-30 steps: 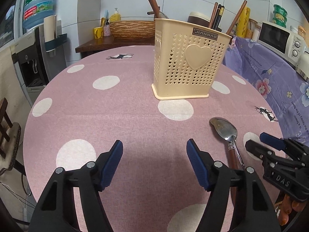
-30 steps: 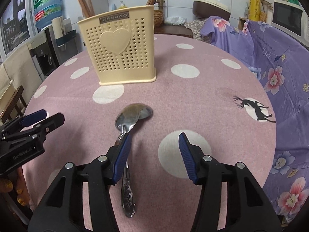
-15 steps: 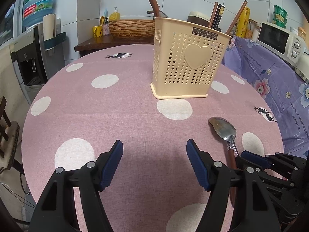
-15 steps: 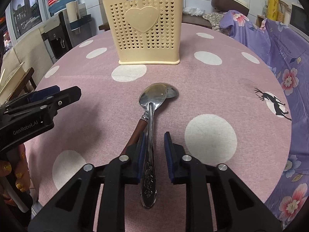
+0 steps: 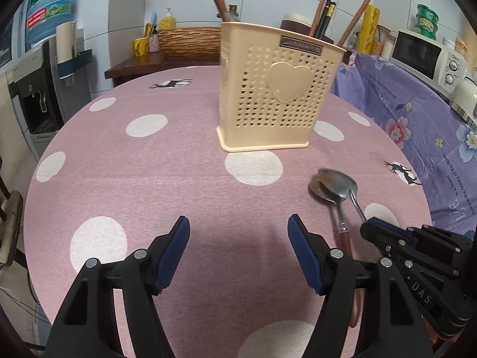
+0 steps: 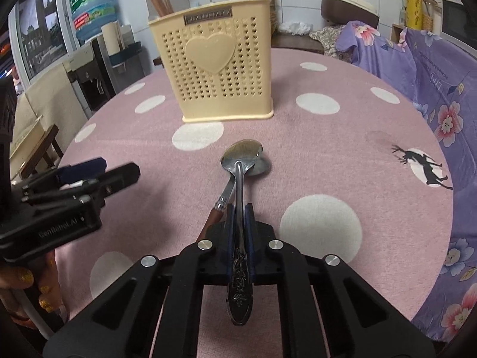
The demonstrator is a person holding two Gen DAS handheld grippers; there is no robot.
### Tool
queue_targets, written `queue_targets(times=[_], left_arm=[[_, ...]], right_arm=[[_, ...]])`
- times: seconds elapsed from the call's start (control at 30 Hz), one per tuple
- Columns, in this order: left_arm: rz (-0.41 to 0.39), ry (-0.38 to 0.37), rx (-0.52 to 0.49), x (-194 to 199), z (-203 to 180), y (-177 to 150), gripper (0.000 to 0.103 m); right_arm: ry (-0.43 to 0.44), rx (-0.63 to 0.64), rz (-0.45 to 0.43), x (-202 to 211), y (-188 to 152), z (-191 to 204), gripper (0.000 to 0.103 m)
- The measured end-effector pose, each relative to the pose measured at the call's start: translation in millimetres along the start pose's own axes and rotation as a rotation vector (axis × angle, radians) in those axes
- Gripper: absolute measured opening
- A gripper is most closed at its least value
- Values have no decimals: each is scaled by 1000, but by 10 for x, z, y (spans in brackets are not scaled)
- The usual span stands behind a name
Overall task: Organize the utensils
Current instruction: 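Move both open tools down toward the two metal spoons on the table, then close the left tool on a wooden-handled metal spoon while the right tool approaches the other spoon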
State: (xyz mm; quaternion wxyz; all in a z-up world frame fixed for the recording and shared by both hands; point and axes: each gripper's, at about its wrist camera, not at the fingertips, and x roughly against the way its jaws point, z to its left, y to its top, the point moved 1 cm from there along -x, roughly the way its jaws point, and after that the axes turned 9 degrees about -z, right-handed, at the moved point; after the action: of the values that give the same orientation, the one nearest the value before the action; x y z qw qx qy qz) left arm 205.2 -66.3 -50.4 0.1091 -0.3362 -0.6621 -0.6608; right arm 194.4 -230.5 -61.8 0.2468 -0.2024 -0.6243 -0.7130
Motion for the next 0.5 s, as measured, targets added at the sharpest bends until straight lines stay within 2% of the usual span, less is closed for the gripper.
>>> queue_targets(times=[0.1,0.27,0.5], left_arm=[[10,-37,-14,-39,-120,16,67],[39,-93,-66,-161,-370,19,67],[89,-150,-95,-341,-606,-7,66]], right_arm=[[-41,-36,-22,23,65,-138,8],[-88,-96,-1,-8,75,-395,8],[-99,-126,20,-41,0,-543,8]])
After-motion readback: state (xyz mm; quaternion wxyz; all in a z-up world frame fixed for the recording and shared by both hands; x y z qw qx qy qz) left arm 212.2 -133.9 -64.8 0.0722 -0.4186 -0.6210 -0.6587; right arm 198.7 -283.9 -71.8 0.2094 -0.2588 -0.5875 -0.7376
